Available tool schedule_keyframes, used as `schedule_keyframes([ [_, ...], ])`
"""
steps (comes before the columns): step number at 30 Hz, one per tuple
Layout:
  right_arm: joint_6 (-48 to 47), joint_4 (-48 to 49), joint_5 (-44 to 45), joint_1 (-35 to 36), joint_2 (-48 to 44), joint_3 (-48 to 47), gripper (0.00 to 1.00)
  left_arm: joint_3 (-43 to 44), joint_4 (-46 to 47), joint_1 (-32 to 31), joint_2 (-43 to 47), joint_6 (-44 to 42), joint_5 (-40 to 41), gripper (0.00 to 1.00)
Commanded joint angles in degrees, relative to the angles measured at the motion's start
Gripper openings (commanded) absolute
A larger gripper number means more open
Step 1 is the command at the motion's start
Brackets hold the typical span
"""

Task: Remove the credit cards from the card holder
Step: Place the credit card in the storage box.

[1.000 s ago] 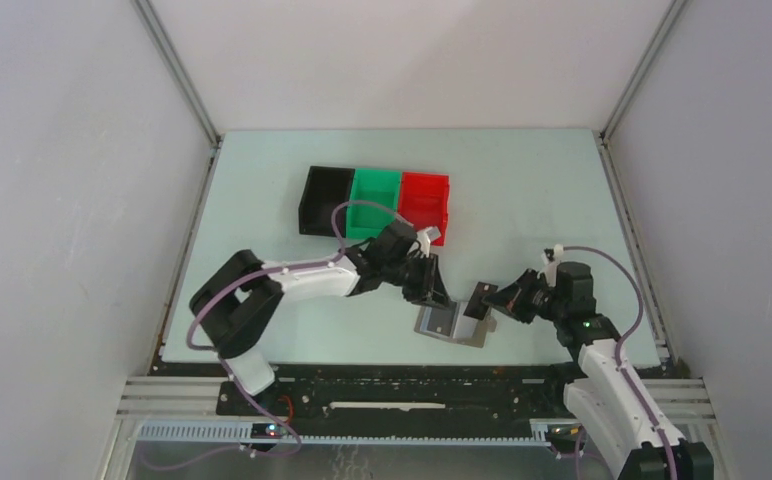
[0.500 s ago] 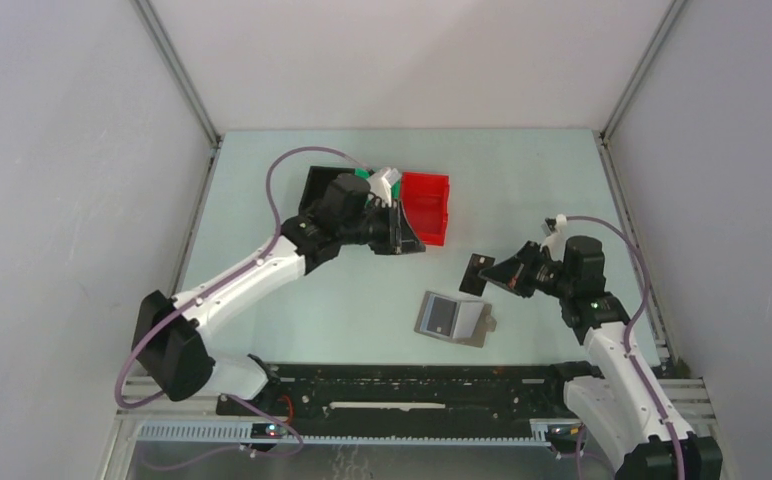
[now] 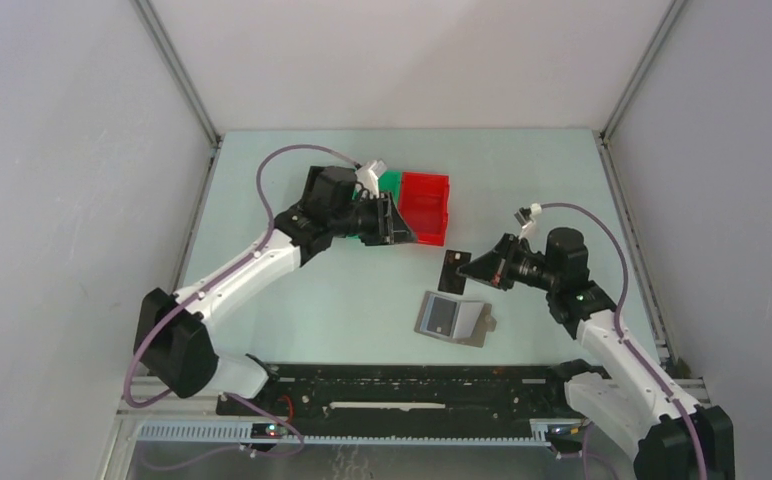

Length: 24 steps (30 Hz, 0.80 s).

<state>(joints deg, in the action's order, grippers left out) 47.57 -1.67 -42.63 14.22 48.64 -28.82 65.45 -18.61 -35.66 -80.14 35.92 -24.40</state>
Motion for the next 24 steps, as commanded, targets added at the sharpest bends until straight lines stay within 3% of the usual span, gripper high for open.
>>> schedule_keyframes([
  [1, 3.17, 10.97, -1.72, 3.01, 1.80, -2.56, 0.00, -3.50, 9.24, 1.25, 2.20, 4.75, -8.48, 0.42],
  [8, 6.76, 23.68, 0.52, 7.23, 9.35, -5.19, 0.00, -6.49, 19.67, 1.38, 1.52, 12.83, -14.16, 0.47],
  [13, 8.48, 28.48, 0.54, 8.15, 11.94, -5.66, 0.00, -7.63, 20.59, 1.47, 2.16, 13.30, -14.77, 0.49],
  [20, 9.60, 30.90, 1.38, 9.20, 14.73, -6.34, 0.00, -12.09, 31.72, 1.74, 1.93, 20.81, -18.37, 0.41],
  [24, 9.96, 33.13, 0.39, 9.75, 15.77, -6.34, 0.00, -11.91, 30.16, 1.73, 1.74, 19.38, -17.58, 0.35],
])
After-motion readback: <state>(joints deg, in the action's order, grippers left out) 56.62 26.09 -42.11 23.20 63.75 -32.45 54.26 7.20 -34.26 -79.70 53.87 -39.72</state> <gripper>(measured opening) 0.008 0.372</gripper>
